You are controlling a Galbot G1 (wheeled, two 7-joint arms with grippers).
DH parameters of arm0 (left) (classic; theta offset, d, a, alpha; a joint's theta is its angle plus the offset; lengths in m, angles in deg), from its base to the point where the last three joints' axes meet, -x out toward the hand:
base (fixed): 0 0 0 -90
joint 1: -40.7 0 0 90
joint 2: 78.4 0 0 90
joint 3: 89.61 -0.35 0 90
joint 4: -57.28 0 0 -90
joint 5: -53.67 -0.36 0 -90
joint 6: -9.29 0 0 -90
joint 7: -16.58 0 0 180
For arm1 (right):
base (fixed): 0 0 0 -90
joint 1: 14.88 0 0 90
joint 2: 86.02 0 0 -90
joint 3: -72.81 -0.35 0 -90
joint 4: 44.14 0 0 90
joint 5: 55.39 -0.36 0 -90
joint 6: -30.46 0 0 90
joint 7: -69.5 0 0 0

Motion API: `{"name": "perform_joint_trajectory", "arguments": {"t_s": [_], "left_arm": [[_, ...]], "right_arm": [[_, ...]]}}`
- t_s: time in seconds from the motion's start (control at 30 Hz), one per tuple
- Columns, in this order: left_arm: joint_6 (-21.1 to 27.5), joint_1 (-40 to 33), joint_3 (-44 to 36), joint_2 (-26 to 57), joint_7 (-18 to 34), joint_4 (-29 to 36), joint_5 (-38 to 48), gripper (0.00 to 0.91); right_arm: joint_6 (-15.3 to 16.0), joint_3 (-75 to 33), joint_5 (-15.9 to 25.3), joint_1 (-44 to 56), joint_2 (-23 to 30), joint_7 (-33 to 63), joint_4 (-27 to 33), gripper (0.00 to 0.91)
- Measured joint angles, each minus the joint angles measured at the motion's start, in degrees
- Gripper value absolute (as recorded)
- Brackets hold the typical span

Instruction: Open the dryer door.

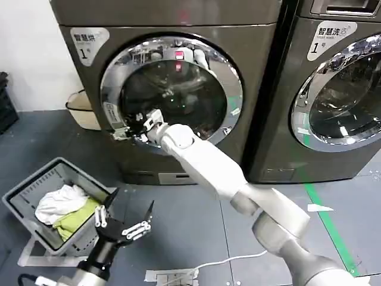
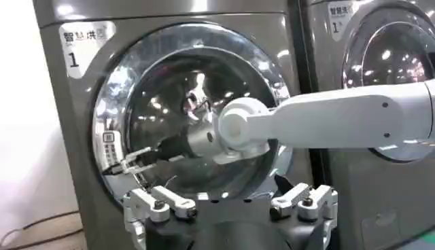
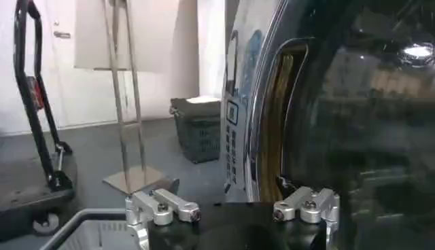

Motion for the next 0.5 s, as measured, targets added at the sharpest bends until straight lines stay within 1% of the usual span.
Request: {"name": "perform_joint_trajectory", "arguments": {"t_s": [0.5], "left_arm": [[-0.04,0.05,0.04,0.00,0.00,0.09,0.01,0.907]], "right_arm": [[-1.09,1.64,-0.04,0.06,0.05,-6.51,-2.86,0.907]]}}
